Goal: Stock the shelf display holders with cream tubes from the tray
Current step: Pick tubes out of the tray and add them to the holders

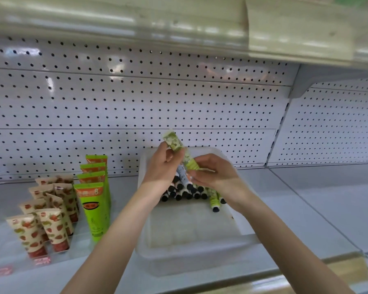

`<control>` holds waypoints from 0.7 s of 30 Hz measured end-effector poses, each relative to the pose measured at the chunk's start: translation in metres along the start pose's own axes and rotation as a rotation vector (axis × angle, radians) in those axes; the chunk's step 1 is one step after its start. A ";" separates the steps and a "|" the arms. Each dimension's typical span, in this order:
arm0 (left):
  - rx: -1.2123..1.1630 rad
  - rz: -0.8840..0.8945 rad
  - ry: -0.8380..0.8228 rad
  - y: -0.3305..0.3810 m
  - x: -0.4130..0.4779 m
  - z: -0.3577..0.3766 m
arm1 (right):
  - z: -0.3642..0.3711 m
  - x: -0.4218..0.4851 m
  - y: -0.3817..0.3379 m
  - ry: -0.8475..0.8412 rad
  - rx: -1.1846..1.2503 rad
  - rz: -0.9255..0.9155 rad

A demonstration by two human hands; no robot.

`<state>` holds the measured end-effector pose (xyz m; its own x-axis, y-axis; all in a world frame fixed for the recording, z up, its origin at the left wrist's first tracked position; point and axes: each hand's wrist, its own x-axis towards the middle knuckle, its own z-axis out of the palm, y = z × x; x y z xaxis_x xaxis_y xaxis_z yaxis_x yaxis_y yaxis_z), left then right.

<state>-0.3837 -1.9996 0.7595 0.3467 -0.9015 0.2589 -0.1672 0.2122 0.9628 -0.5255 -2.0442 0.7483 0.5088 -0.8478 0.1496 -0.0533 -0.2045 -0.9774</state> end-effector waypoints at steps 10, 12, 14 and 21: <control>-0.107 0.108 0.005 -0.004 -0.005 -0.001 | 0.010 -0.008 0.002 0.031 -0.147 -0.055; -0.091 0.129 0.010 -0.004 -0.007 -0.003 | 0.008 -0.009 0.000 -0.025 -0.162 -0.045; -0.097 0.130 0.035 -0.005 -0.007 -0.008 | -0.002 -0.008 -0.003 -0.035 -0.176 -0.003; -0.111 0.072 0.044 -0.011 -0.010 -0.024 | -0.037 0.021 0.012 0.148 -0.439 0.334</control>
<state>-0.3628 -1.9837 0.7480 0.3779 -0.8655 0.3288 -0.0913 0.3186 0.9435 -0.5472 -2.0821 0.7448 0.2792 -0.9543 -0.1066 -0.5589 -0.0713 -0.8261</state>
